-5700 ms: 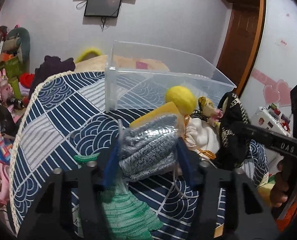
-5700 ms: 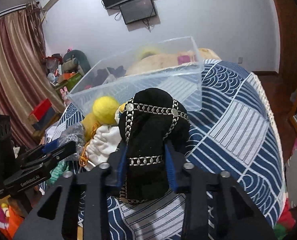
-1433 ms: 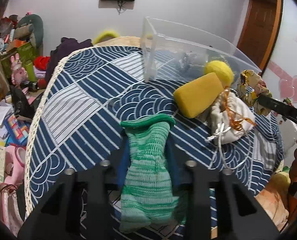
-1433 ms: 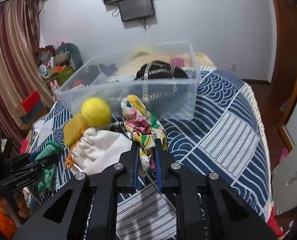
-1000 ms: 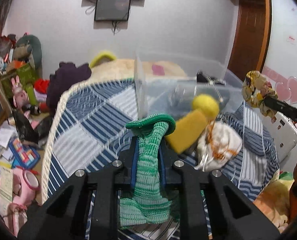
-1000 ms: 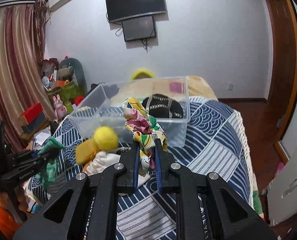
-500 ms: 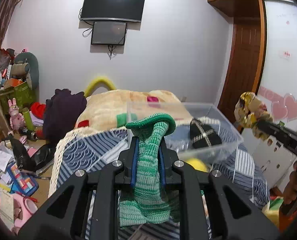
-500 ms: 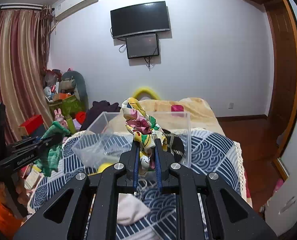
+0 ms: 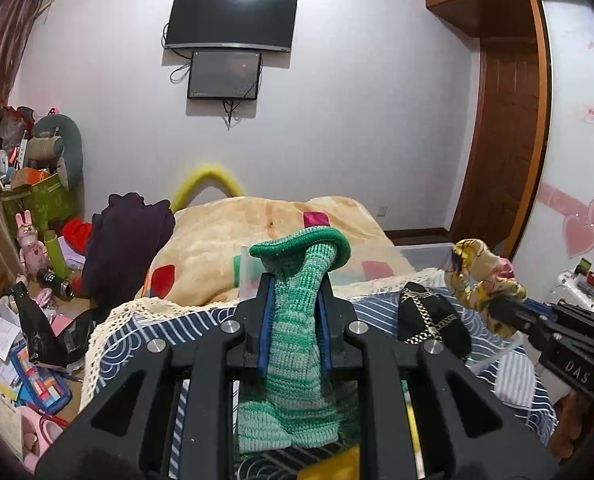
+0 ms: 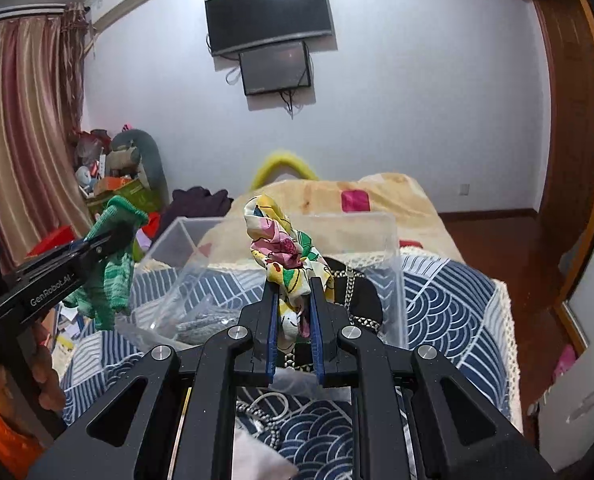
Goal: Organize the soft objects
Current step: 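Drop the green sock and floral cloth into the clear box, opening both tools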
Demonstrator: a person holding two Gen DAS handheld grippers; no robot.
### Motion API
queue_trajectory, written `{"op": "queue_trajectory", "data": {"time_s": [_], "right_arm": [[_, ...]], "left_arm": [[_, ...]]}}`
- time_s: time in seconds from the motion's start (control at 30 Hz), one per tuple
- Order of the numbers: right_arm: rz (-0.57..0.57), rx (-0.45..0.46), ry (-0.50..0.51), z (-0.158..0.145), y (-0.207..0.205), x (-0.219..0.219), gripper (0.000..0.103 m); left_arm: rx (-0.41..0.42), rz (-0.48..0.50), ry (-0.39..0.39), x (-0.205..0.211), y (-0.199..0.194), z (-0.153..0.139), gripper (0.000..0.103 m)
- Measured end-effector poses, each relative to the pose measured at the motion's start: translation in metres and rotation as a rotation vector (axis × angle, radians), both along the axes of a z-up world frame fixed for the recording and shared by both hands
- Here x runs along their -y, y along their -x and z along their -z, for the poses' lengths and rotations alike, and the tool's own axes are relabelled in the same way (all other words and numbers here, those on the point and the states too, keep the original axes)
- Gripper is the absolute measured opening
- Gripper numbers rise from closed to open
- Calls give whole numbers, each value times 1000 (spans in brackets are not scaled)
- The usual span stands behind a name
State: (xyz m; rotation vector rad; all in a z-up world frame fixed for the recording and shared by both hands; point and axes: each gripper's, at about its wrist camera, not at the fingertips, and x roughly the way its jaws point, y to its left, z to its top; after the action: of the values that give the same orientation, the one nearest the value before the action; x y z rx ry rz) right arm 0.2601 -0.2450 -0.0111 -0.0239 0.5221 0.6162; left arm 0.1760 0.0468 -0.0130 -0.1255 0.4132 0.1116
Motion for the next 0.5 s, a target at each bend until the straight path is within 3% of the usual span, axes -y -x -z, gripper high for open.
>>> {"op": "queue_trajectory", "data": {"time_s": [0.3,0.37,0.5], "right_arm": [[8,-78,53,25,-18,-9,13],[7,-86,65,27,-17,-9,18],[-20,-95,78,29,-13,-7,38]], "left_arm": [[-93,49,-78,16,-34,28,19],[-118,55,-94,18,-37,31,25],[-134,75,-88,19,-33,30,59]]}}
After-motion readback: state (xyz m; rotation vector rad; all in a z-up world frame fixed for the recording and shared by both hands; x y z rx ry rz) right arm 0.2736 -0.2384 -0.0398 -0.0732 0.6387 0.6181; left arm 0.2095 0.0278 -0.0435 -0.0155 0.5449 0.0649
